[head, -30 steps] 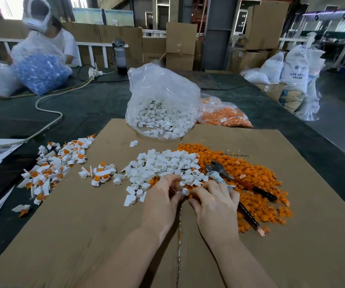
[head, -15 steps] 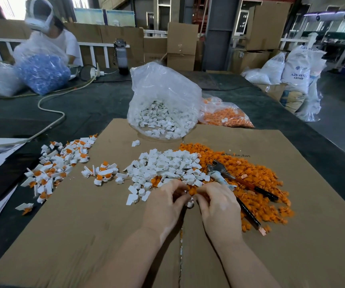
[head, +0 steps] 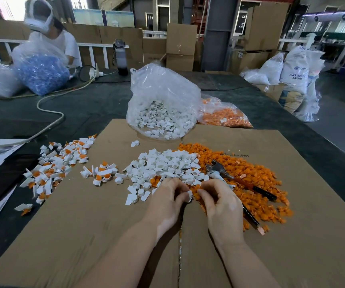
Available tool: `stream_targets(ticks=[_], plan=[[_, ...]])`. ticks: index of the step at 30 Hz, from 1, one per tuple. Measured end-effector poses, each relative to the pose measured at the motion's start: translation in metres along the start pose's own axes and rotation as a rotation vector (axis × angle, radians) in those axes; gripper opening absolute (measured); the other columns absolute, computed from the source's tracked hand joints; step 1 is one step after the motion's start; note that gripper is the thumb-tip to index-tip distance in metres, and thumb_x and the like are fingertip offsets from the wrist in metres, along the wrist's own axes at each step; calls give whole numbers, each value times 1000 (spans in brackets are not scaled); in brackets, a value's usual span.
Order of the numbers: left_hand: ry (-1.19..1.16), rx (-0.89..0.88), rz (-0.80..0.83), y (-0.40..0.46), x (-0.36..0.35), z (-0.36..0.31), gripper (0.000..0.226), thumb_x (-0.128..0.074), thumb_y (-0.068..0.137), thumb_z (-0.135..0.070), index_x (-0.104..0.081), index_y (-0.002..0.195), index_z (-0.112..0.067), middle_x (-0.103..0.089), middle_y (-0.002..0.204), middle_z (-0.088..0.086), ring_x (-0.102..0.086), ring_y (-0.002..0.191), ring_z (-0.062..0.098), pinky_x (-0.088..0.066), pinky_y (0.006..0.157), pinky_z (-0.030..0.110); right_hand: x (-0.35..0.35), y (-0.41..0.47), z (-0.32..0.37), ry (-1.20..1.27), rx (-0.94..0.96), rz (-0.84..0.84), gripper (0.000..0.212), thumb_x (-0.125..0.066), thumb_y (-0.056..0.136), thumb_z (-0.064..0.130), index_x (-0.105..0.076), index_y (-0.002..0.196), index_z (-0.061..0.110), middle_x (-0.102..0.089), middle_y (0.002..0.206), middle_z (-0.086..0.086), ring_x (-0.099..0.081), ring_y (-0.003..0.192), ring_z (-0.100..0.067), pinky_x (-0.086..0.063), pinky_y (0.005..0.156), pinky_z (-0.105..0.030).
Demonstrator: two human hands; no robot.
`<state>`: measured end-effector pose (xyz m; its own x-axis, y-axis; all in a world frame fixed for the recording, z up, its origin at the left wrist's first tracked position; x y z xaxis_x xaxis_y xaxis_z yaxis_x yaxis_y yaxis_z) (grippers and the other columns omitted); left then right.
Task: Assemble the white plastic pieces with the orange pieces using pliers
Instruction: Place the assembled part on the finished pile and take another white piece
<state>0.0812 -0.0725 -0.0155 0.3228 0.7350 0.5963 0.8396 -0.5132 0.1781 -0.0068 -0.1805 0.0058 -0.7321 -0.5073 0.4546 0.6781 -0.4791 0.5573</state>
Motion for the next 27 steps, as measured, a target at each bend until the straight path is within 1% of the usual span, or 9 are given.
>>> stream_targets(ticks=[1, 4, 6, 9, 11, 15, 20, 24, 27], plan=[[-42, 24, -21, 0, 0, 1, 19, -58, 90, -22, -50, 77, -32, -52, 85, -13, -50, 79, 3, -36, 68, 7, 0, 0, 1, -6, 8, -4, 10, -70, 80, 2, -67, 85, 9, -65, 80, 4, -60, 76, -6, -45, 71, -10], [-129, 77, -70, -1, 0, 1, 22, -55, 92, -20, -46, 76, -32, -61, 81, -4, -59, 80, 16, -48, 75, 31, 0, 1, 4, -11, 49, -9, 14, -69, 80, -1, -70, 90, 8, -66, 84, 5, -59, 80, -2, -43, 76, -6], [-189, 84, -78, -2, 1, 0, 21, -54, 93, -17, -48, 81, -33, -60, 78, -3, -61, 76, 16, -50, 77, 36, -2, 1, 5, 0, 66, 12, 15, -68, 80, -2, -71, 92, 7, -66, 86, 4, -60, 81, -3, -45, 77, -8], [-281, 84, -60, -5, 1, 2, 21, -52, 93, -13, -54, 93, -33, -60, 74, -5, -60, 65, 4, -51, 70, 21, -5, 0, 2, 0, 30, 65, 10, -69, 82, 4, -70, 91, 9, -67, 84, 4, -62, 79, -8, -52, 73, -20], [-336, 92, -60, -7, 2, 3, 21, -52, 93, -11, -57, 93, -32, -62, 71, -4, -59, 61, 0, -49, 64, 13, -5, 0, 1, -14, 29, 69, 8, -69, 82, 7, -69, 88, 10, -67, 81, 4, -62, 76, -9, -53, 69, -23], [-383, 91, -64, -9, 2, 2, 22, -53, 92, -9, -56, 87, -30, -61, 65, -4, -61, 61, 6, -51, 67, 21, -4, 0, 8, -40, 110, 44, 8, -70, 80, 3, -70, 85, 9, -66, 79, 2, -62, 75, -10, -51, 68, -21], [-420, 105, -37, -9, 0, 4, 17, -54, 92, -9, -56, 89, -26, -60, 62, -5, -62, 57, 2, -44, 57, 10, -3, -1, 11, -47, 169, 35, 10, -72, 78, 0, -70, 85, 7, -66, 78, 1, -62, 74, -9, -50, 68, -19], [-505, 143, -19, -8, -4, 6, 13, -53, 91, -4, -55, 92, -16, -56, 63, 3, -61, 56, 7, -49, 60, 19, -3, -2, 10, -60, 169, 18, 10, -72, 77, -2, -68, 83, 6, -65, 76, -1, -62, 69, -13, -54, 62, -31], [-562, 141, -19, -8, -3, 5, 15, -52, 91, 1, -54, 88, -14, -54, 64, 9, -59, 53, 6, -49, 57, 18, -4, -2, 12, -68, 187, 11, 11, -73, 76, -3, -67, 80, 5, -64, 73, -2, -61, 65, -15, -54, 56, -35]])
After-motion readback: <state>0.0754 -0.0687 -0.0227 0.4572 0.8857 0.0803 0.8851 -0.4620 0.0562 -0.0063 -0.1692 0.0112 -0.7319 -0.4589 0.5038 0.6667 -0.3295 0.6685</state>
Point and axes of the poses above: each hand's wrist, its own y-axis towards the middle knuckle, its own x-axis out of the back of the hand, z = x × y, the point moved 6 cm from there along y, towards the middle knuckle
